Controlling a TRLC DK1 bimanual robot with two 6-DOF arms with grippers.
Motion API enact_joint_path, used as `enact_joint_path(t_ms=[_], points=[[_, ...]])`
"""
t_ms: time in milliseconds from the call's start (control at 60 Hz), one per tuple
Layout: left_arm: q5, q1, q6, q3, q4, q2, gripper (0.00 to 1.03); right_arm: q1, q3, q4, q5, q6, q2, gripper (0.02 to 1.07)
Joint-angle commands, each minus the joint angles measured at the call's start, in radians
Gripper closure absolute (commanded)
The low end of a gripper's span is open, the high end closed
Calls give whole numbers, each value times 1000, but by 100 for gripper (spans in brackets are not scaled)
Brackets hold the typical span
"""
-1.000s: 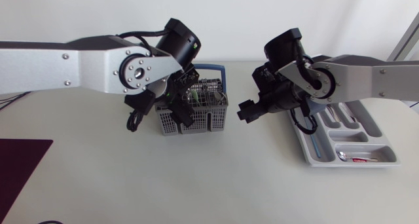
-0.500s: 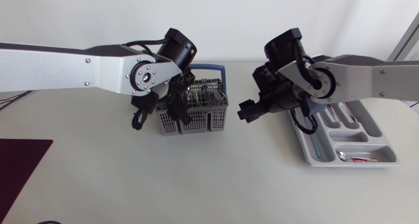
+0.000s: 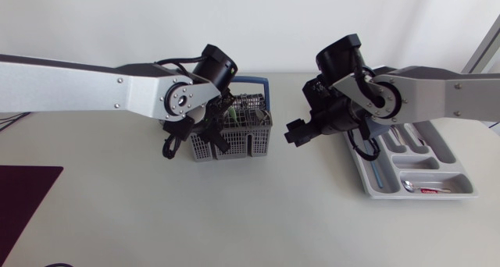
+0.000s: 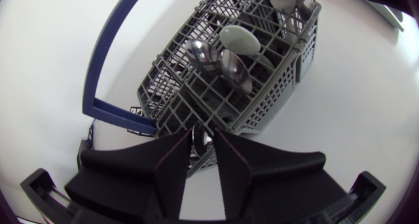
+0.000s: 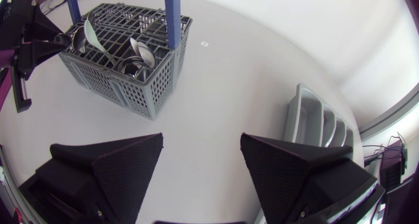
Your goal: Transfer all utensils from the basket to the drawer tray.
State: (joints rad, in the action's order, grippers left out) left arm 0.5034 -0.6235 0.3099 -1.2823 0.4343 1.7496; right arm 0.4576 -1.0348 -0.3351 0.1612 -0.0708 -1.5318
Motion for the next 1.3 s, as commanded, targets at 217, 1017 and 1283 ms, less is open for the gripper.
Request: enact_joint_path(t_ms=[217, 1017, 1283], points=[[40, -5, -8, 31, -16, -9, 97, 7, 47, 15, 12, 23, 25, 21], [195, -117, 60, 47, -17, -216, 100, 10, 91, 30, 14, 20, 75, 21], [253, -179, 66, 66, -19, -351, 100, 32, 125, 70, -2, 0, 147, 21]])
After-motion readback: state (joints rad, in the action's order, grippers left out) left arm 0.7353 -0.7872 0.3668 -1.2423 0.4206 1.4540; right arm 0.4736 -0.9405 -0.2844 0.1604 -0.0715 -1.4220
